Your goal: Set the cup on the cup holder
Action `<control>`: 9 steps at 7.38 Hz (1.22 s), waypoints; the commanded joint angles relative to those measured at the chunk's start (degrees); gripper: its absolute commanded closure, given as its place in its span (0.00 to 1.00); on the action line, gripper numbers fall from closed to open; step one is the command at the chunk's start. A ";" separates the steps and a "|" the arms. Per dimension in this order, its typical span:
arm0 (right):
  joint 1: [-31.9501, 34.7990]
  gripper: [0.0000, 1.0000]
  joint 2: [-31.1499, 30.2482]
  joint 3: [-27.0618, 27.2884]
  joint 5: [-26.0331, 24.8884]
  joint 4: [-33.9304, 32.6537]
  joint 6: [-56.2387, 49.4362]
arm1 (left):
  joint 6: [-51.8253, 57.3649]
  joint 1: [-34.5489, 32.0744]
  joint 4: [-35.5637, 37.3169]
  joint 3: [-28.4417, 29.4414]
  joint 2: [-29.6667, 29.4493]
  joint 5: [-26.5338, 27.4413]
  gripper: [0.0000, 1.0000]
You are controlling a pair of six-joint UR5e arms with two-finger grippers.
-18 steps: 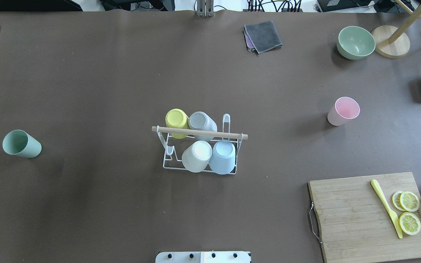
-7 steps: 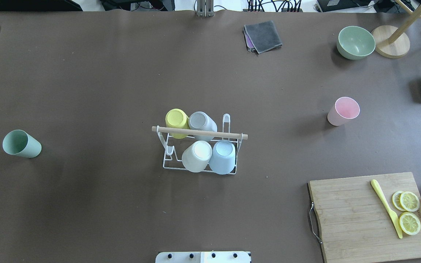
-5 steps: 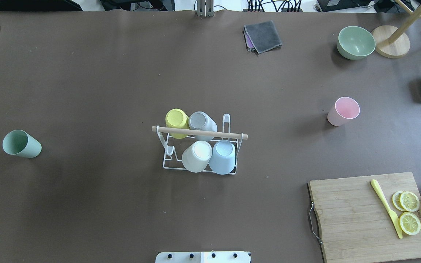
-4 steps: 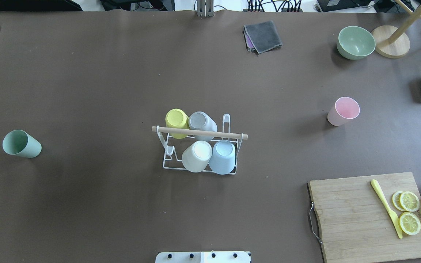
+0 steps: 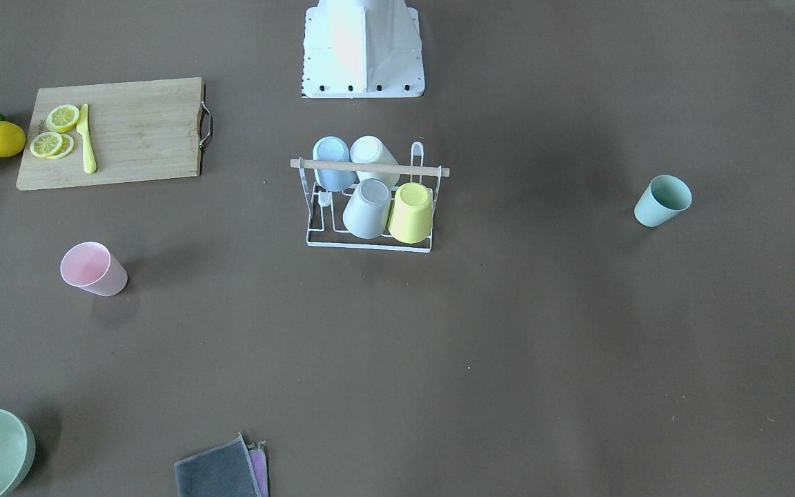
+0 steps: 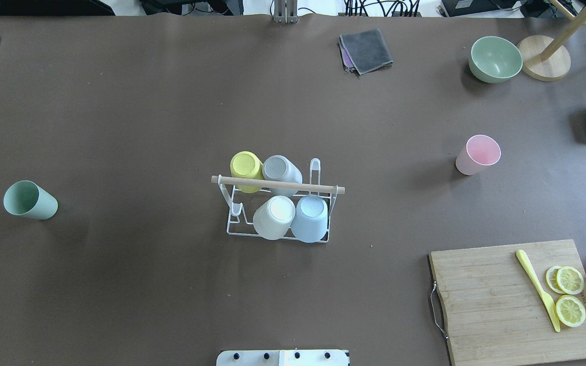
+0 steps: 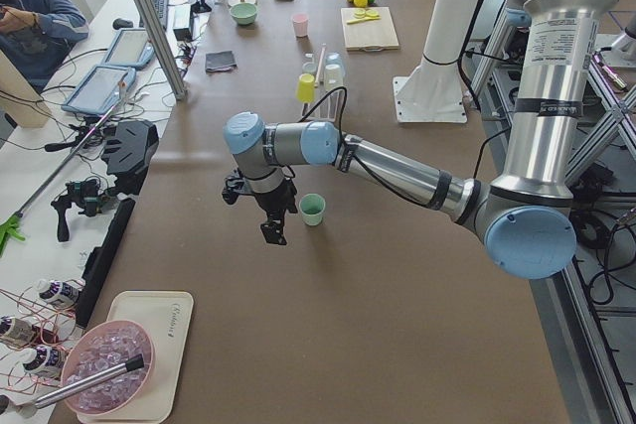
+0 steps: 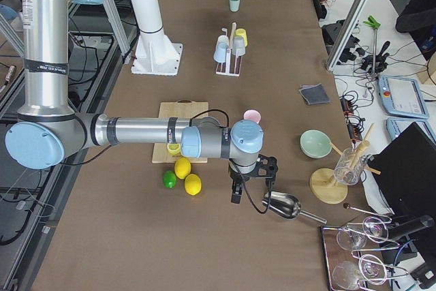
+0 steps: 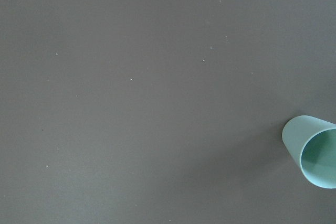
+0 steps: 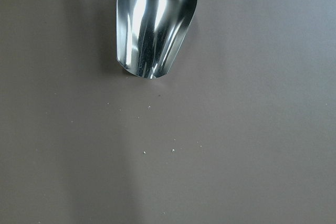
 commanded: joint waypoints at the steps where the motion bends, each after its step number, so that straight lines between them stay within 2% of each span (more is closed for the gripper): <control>1: -1.23 0.00 2.22 0.20 -0.29 -0.03 0.14 | 0.85 0.58 -0.11 -0.54 -1.40 0.05 0.02; 3: -4.21 0.00 4.94 0.81 0.24 -0.03 0.58 | 0.50 2.49 6.70 1.20 -9.99 0.14 0.02; 7: -10.54 0.00 12.06 1.17 -0.20 -0.47 4.78 | 0.33 8.83 8.40 10.34 -16.78 0.05 0.02; 8: -12.12 0.00 13.99 0.82 -0.20 -0.64 7.33 | 0.50 9.63 14.24 13.31 -22.11 0.14 0.02; 9: -13.70 0.00 15.49 0.73 -0.20 -0.73 9.96 | 0.76 12.59 16.65 15.17 -24.16 0.14 0.02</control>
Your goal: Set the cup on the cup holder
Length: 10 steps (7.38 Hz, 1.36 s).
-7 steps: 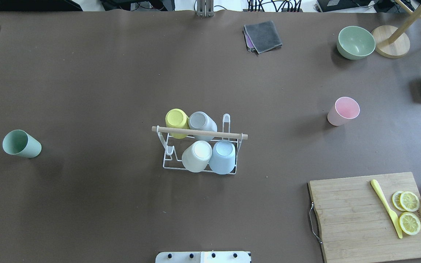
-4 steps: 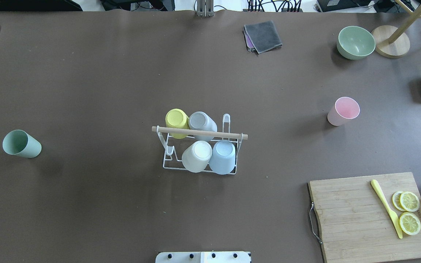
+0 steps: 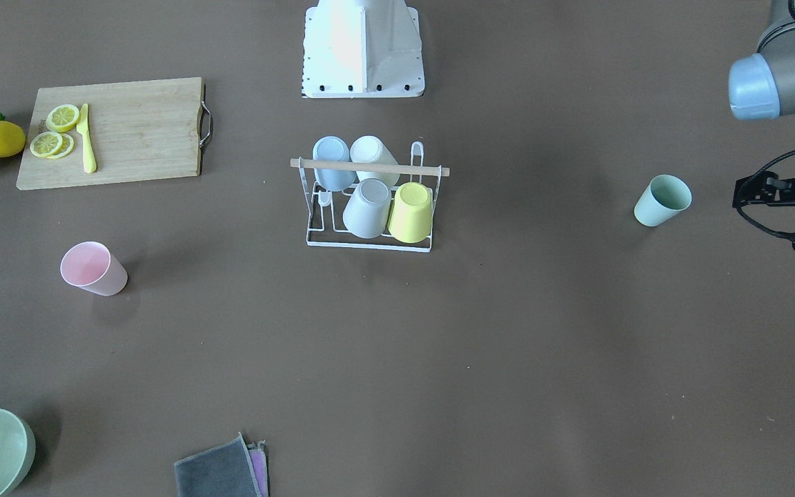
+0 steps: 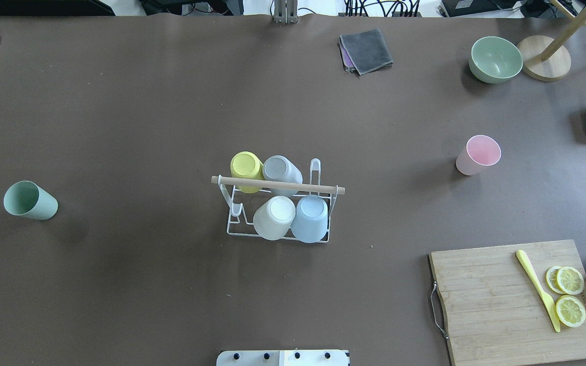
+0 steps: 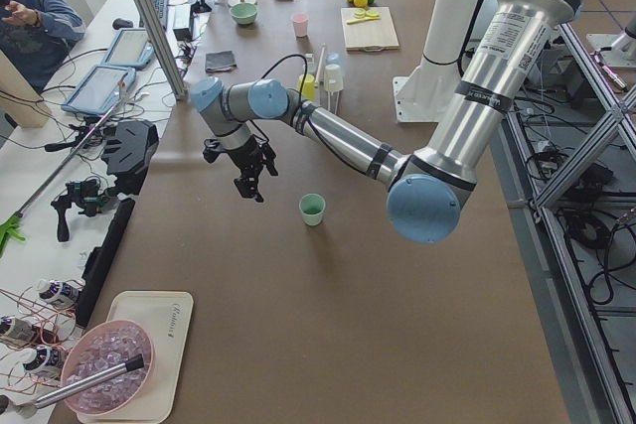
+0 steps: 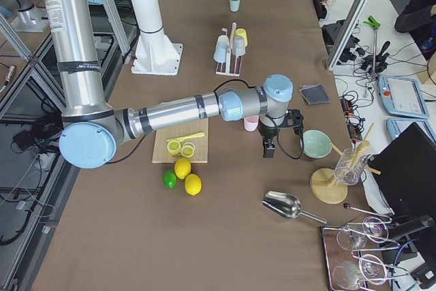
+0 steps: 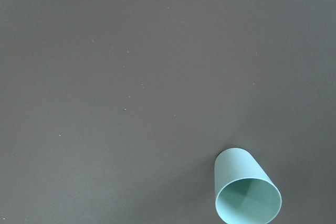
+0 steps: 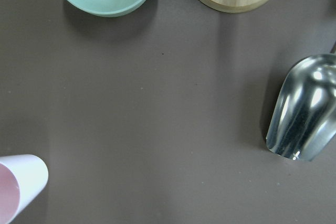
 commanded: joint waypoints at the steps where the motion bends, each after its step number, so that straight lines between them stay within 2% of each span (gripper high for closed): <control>1: -3.34 0.00 2.58 -0.21 0.14 -0.24 4.07 | 0.52 4.40 4.01 4.13 -3.73 0.04 0.02; 3: -5.80 0.00 5.89 -0.73 0.14 -3.99 4.34 | 1.05 6.42 3.75 9.29 -3.56 1.01 0.02; 5: -6.60 0.00 11.08 -3.62 0.49 -7.88 4.26 | 8.92 8.44 4.01 14.58 -4.34 0.92 0.02; 6: -7.30 0.00 13.19 -5.98 0.58 -7.97 4.17 | 8.96 9.16 4.53 15.21 -4.87 0.75 0.02; 8: -8.18 0.00 20.38 -10.64 1.19 -13.74 3.64 | 9.14 9.25 6.89 15.57 -6.27 1.01 0.02; 10: -9.93 0.00 25.05 -16.43 1.98 -14.83 2.77 | 9.14 10.13 9.37 16.01 -6.54 1.27 0.02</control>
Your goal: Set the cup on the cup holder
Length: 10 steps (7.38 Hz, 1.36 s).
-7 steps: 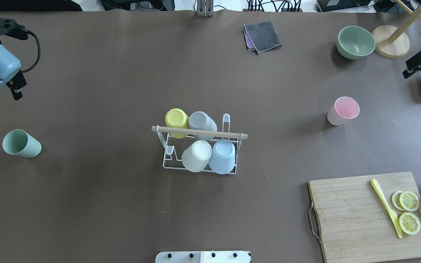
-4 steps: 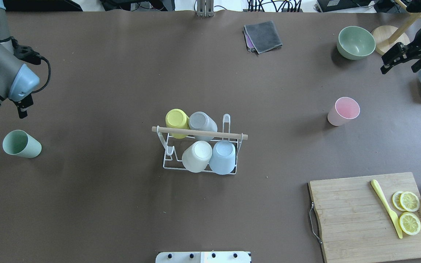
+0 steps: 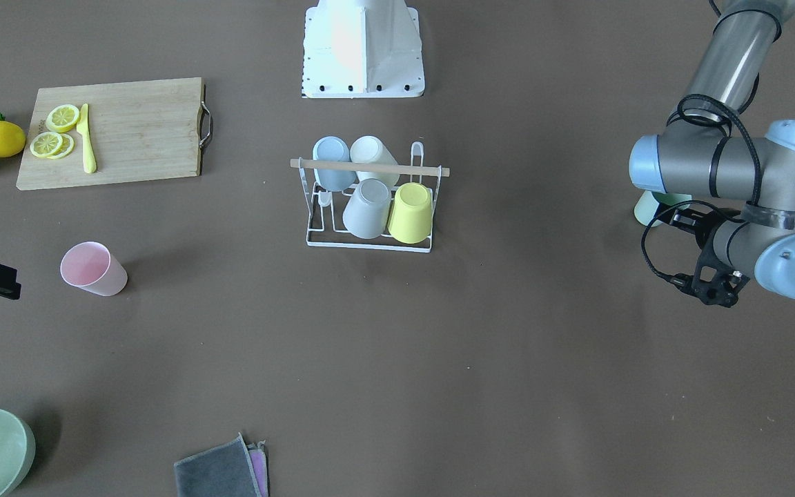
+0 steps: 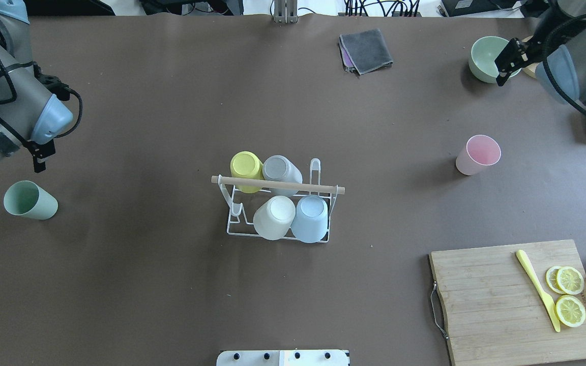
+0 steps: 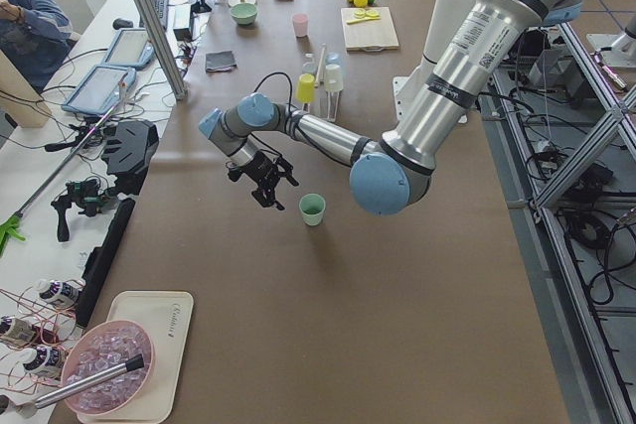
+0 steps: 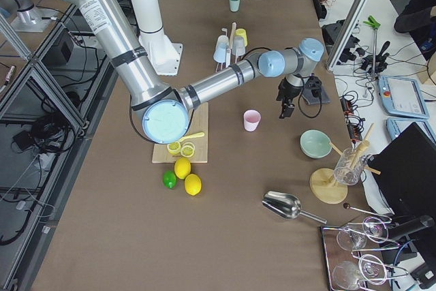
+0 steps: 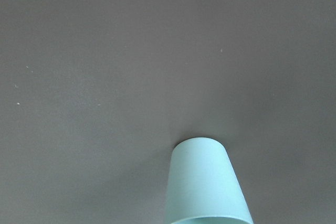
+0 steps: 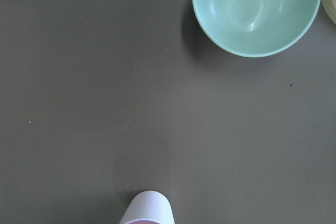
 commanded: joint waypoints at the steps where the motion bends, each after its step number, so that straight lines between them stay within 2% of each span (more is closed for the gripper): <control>1: -1.82 0.00 5.90 -8.03 1.73 -0.89 -2.97 | 0.05 0.75 1.13 1.61 -0.40 0.15 0.02; 4: -3.49 0.00 13.11 -21.56 0.43 -0.98 -11.94 | 0.05 2.42 0.69 4.51 -1.80 0.15 0.02; 5: -3.67 0.00 13.66 -24.30 0.42 -0.98 -14.31 | 0.05 2.68 0.51 4.96 -1.81 1.46 0.02; 10: -7.61 0.00 16.56 -28.89 0.42 -7.21 -17.59 | 0.13 4.79 -1.41 9.60 -3.65 2.61 0.02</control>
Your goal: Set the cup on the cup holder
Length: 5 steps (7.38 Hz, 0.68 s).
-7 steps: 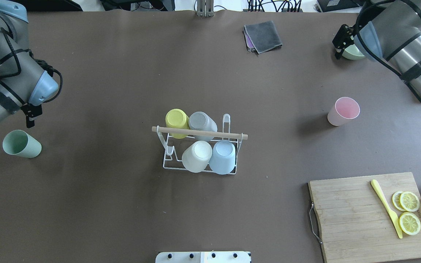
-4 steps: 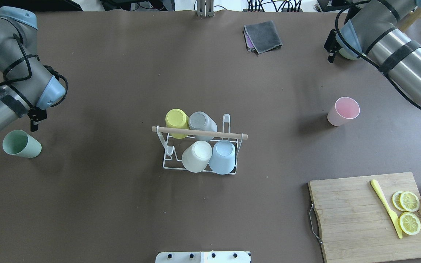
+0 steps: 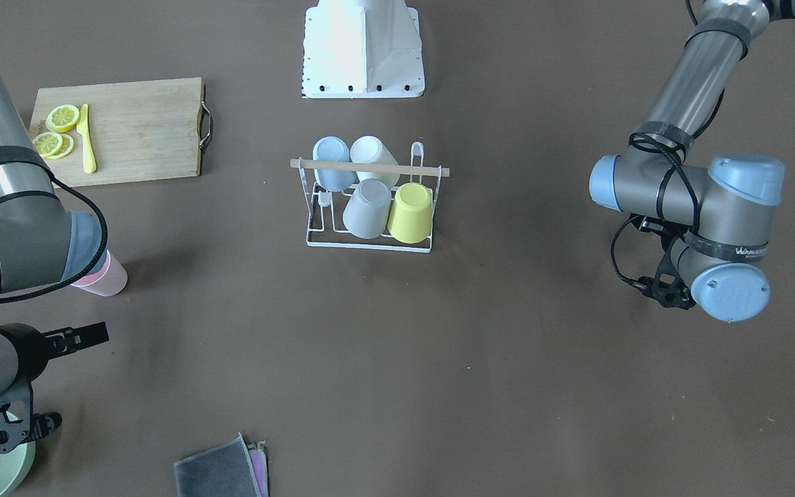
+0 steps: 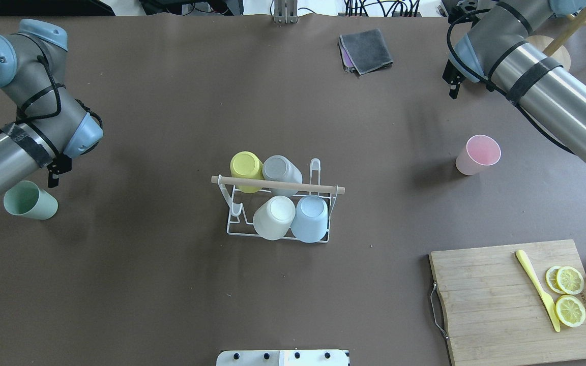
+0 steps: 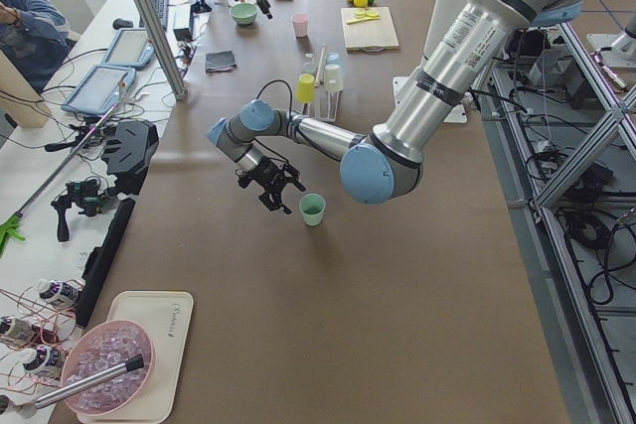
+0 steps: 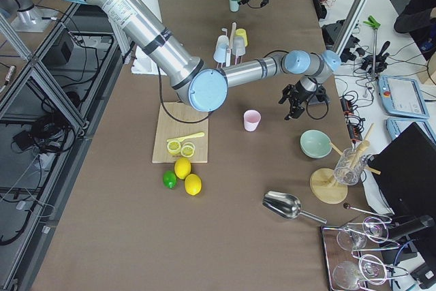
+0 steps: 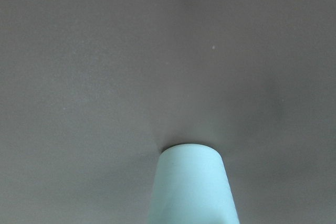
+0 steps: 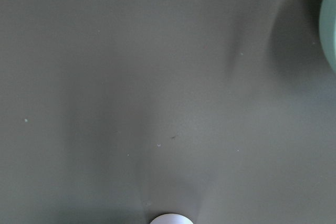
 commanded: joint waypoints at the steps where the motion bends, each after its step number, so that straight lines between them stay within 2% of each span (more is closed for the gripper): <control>1: -2.65 0.00 0.49 -1.98 0.15 -2.58 -0.68 | -0.02 1.13 -2.16 3.63 -1.01 0.09 0.02; 5: -3.45 0.00 1.11 -3.40 0.68 -11.80 -8.49 | 3.40 1.93 -1.91 5.32 -1.02 0.09 0.02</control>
